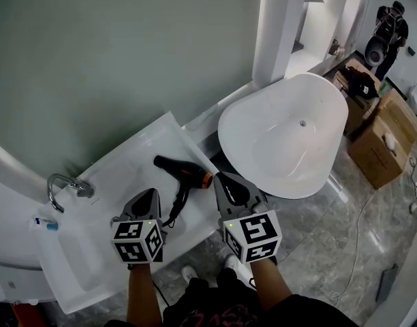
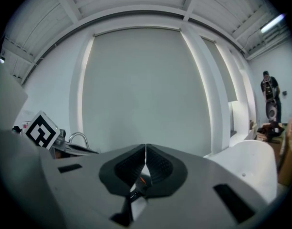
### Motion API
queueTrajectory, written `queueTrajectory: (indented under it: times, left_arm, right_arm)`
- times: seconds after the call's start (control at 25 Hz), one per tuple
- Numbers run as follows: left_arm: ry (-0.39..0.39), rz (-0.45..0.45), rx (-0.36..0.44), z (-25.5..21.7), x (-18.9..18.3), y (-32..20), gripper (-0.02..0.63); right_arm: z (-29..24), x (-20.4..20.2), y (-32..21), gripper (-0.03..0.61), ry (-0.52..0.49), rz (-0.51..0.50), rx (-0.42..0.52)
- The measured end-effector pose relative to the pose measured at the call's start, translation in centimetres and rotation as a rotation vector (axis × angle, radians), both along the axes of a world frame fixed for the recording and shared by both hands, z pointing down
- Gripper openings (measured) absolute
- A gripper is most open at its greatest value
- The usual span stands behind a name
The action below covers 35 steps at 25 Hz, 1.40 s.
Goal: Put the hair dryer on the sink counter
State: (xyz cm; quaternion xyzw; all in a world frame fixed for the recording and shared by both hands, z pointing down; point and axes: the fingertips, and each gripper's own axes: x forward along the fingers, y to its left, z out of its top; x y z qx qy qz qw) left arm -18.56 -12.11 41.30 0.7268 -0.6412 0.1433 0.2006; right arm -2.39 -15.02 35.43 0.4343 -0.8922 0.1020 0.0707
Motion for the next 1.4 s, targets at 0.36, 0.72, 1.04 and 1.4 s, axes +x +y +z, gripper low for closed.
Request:
queueTrajectory:
  times: [0.36,0.72,1.04,1.4]
  left_arm:
    - [0.015,-0.01,0.158,-5.8,-1.0,1.5,0.009]
    - [0.01,-0.037,0.327,-11.7,-1.5,1.5,0.009]
    - [0.0,-0.044,0.385,-13.7,-2.1,2.0,0.009]
    - [0.006,-0.049,0.365,-13.0,-3.0,2.7,0.009]
  right_arm:
    - [-4.1,-1.8,1.3,0.02,-0.002,-0.048,0.101]
    - [-8.1,-3.8,1.9,0.02,-0.009,-0.093,0.205]
    - [-10.0,-4.1,2.3,0.02,-0.022,-0.077,0.261]
    - [-10.2,-4.6,2.8,0.02,-0.011,-0.076,0.28]
